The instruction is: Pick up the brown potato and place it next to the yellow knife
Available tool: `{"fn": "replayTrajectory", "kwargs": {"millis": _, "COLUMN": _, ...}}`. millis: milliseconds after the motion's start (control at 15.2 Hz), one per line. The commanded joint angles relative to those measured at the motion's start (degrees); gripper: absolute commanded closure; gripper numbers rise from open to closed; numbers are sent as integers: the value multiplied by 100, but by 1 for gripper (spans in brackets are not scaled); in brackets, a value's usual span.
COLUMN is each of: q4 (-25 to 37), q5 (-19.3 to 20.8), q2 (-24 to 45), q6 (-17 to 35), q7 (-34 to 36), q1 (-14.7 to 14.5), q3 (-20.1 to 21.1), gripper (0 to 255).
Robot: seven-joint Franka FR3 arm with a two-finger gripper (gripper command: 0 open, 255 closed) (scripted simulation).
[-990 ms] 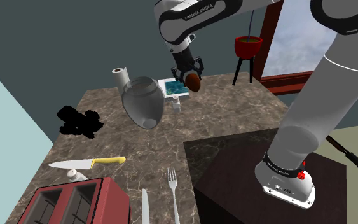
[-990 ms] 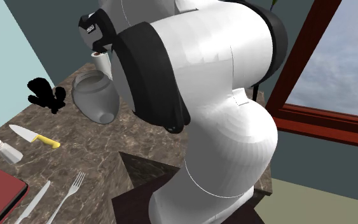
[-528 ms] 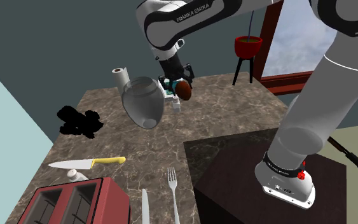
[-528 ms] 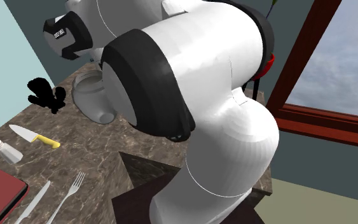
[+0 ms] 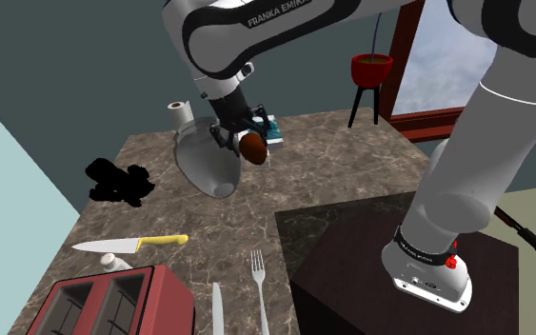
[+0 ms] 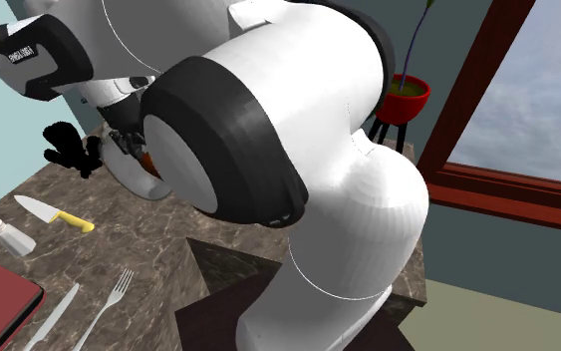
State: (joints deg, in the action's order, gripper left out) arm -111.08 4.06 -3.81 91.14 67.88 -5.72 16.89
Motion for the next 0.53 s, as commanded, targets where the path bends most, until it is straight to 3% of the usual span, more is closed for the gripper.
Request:
{"fn": "replayTrajectory", "kwargs": {"millis": 0, "q4": 102, "q5": -61, "q2": 282, "q6": -42, "q7": 283, "q1": -133, "q3": 154, "gripper": 255}}
{"fn": "replayTrajectory", "kwargs": {"millis": 462, "q4": 930, "q5": -115, "q2": 988, "q6": -256, "q7": 1277, "q1": -643, "q3": 624, "gripper": 255}}
